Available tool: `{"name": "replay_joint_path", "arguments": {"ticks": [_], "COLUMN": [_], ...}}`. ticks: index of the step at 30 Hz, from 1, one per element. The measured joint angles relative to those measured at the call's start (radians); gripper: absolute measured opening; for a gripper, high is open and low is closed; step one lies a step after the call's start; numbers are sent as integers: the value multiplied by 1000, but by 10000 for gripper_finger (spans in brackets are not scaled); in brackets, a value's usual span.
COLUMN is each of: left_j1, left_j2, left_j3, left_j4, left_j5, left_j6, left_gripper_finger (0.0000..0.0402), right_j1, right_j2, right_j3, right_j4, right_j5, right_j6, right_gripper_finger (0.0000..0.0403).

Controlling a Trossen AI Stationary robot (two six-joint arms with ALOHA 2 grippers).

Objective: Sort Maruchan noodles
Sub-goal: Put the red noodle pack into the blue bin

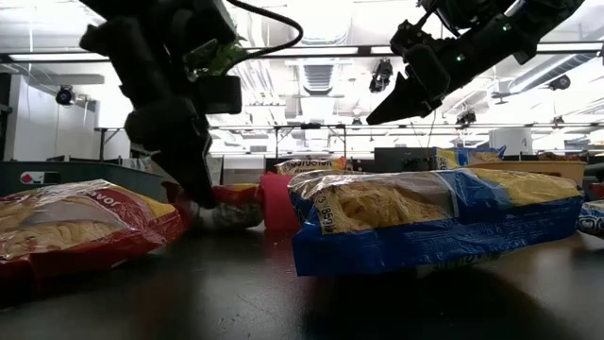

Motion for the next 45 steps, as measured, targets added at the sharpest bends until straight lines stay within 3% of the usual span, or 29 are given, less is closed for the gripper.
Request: {"name": "replay_joint_path", "arguments": {"ticks": [7,19,28,36,42,45], "left_j1": [-61,-88,-86,-66,-25,0], "left_j2": [0,-33,-133,-313,-445,-468], "left_j3": [0,4,-25,-228,-401,-455], "left_j4": [24,-56,-74,237,470,543], "left_j5": [9,-88,-188,-198,-324,-336], "left_j6": [-58,-33,87,163,178,166], "left_gripper_finger": [42,182,205,203,203,203], "right_j1": [0,0,0,0,0,0], "right_j2": [0,0,0,0,0,0], "right_j3": [0,0,1,1,1,1], "right_j4": [3,3,3,3,3,3], "right_j5": [-6,-31,-31,-31,-30,-30], "right_j6": [0,8,6,9,4,1], "right_gripper_finger": [9,9,9,9,9,9]}}
